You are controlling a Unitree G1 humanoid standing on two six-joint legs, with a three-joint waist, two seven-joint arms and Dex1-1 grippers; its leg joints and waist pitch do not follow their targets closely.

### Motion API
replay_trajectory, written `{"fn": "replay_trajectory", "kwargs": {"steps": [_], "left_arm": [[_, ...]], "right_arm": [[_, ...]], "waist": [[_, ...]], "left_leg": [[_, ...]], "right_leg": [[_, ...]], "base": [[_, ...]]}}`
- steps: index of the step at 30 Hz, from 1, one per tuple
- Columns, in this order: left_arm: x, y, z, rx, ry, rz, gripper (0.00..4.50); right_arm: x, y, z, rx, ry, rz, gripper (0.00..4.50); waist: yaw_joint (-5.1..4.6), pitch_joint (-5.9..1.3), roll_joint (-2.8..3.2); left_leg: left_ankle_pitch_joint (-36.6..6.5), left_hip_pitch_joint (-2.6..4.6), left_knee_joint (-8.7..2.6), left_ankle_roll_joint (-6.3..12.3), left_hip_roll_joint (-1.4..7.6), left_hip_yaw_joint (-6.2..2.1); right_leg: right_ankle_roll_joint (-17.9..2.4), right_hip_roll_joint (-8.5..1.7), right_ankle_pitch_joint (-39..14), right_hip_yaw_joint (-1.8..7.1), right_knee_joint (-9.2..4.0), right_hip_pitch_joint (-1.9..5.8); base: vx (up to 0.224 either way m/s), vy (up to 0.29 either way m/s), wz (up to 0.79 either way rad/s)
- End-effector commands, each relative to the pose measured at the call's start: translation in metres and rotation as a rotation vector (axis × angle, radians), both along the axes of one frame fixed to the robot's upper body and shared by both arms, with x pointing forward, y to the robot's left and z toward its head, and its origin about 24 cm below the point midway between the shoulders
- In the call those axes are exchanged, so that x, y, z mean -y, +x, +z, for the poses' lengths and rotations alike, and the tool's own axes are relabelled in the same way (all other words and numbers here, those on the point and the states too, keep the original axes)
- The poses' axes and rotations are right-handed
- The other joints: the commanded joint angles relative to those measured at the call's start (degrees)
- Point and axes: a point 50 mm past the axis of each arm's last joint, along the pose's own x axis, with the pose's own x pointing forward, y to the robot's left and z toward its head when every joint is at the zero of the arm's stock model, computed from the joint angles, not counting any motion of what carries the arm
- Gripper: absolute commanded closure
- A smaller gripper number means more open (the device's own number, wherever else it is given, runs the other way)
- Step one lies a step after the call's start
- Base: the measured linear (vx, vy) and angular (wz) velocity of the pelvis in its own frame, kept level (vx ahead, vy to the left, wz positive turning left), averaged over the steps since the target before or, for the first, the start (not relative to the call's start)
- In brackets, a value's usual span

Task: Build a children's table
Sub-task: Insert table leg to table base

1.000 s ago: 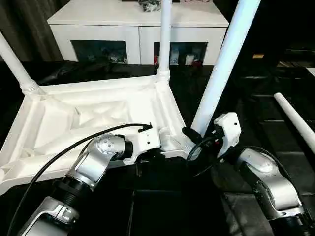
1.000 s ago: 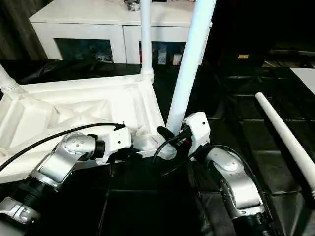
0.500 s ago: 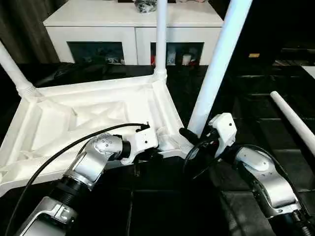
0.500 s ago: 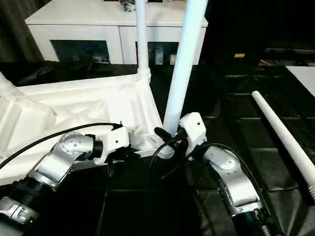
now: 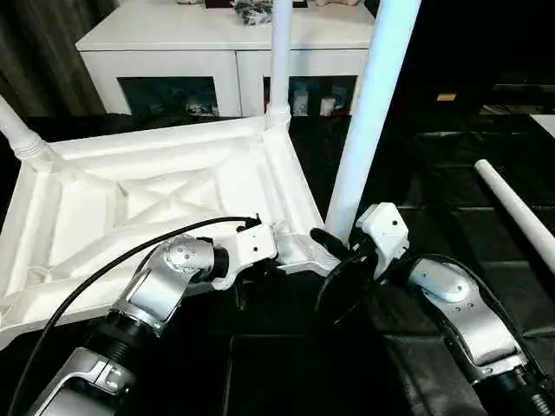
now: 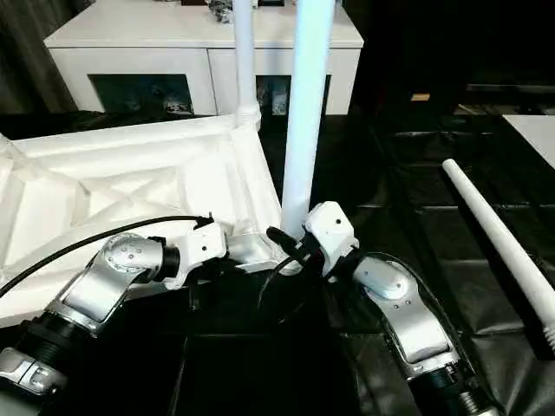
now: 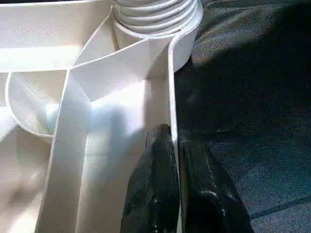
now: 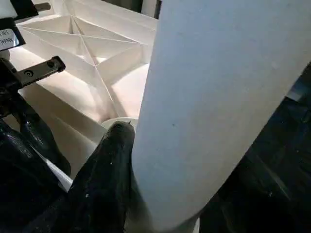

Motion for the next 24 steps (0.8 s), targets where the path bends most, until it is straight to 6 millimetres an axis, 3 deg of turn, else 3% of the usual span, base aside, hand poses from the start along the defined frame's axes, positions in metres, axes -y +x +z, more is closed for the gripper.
{"fn": "replay_trajectory", "kwargs": {"steps": [1,5,8,10,12,14,16,21,23,24], "left_arm": [[0.011,0.0,0.008,0.032,-0.036,-0.061,4.5],[0.011,0.0,0.01,0.031,-0.04,-0.061,4.5],[0.011,0.0,0.011,0.025,-0.055,-0.062,4.5],[0.013,0.0,0.013,0.016,-0.069,-0.063,4.5],[0.015,0.0,0.014,-0.003,-0.081,-0.049,4.5],[0.016,0.002,0.012,-0.015,-0.078,-0.02,4.5],[0.016,0.006,0.01,-0.02,-0.061,0.031,4.5],[0.019,0.022,0.0,-0.01,-0.024,0.214,4.5],[0.022,0.025,-0.001,-0.01,-0.025,0.251,4.5],[0.032,0.034,0.0,-0.025,-0.059,0.373,4.5]], "right_arm": [[0.006,-0.015,-0.049,-0.202,-0.212,-0.006,2.56],[0.009,-0.011,-0.05,-0.247,-0.14,-0.066,2.56],[0.013,-0.006,-0.049,-0.259,-0.111,-0.119,2.56],[0.016,-0.003,-0.049,-0.272,-0.09,-0.162,2.56],[0.017,0.001,-0.049,-0.273,-0.09,-0.2,2.56],[0.016,0.003,-0.048,-0.269,-0.091,-0.217,2.56],[0.013,0.005,-0.048,-0.263,-0.086,-0.243,2.56],[0.013,0.017,-0.052,-0.243,-0.039,-0.492,2.56],[0.011,0.019,-0.052,-0.239,-0.025,-0.535,2.56],[0.004,0.024,-0.052,-0.215,0.002,-0.61,2.56]], "waist": [[0.29,-2.01,-1.25],[0.36,-1.96,-1.22],[0.36,-2.16,-1.15],[0.38,-2.4,-1.09],[0.33,-2.26,-1.11],[0.33,-2.18,-1.03],[0.23,-2.0,-1.13],[-0.02,-1.61,-1.28],[-0.06,-1.45,-1.29],[-0.07,-1.5,-1.14]], "left_leg": [[-15.4,-0.3,-4.66,2.92,3.22,-1.37],[-16.1,-0.09,-4.77,2.46,3.23,-1.38],[-14.9,-0.18,-4.82,2.21,3.35,-1.42],[-12.0,-0.33,-4.68,2.77,3.33,-1.28],[-12.3,-0.38,-4.73,2.93,3.29,-1.25],[-13.2,-0.14,-4.78,2.58,3.36,-1.21],[-15.7,-0.03,-4.92,1.56,3.33,-1.29],[-20.6,0.39,-5.24,-0.67,3.07,-1.72],[-22.9,0.97,-5.33,-1.27,3.04,-1.71],[-23.8,1.25,-5.36,-1.61,3.05,-1.79]], "right_leg": [[-10.4,-4.16,-22.1,2.33,-5.31,1.59],[-10.0,-4.16,-23.9,2.39,-5.54,1.36],[-10.7,-4.13,-20.9,2.34,-5.21,1.56],[-12.4,-4.13,-14.4,2.25,-4.61,1.99],[-12.9,-4.09,-14.1,2.2,-4.65,2.02],[-13.0,-4.15,-15.6,2.22,-4.82,1.84],[-11.9,-4.19,-20.5,2.25,-5.27,1.61],[-9.0,-4.18,-28.4,2.22,-6.14,0.89],[-7.9,-4.08,-30.6,2.18,-6.68,0.22],[-7.7,-4.11,-30.9,2.12,-6.77,0.1]], "base": [[0.0,0.0,0.0],[0.0,0.0,0.0],[0.0,0.0,0.0],[0.0,0.0,0.0],[0.0,0.0,0.0],[0.0,0.0,0.0],[0.0,0.0,0.0],[0.0,0.0,0.0],[0.0,0.0,0.0],[0.0,0.0,0.0]]}}
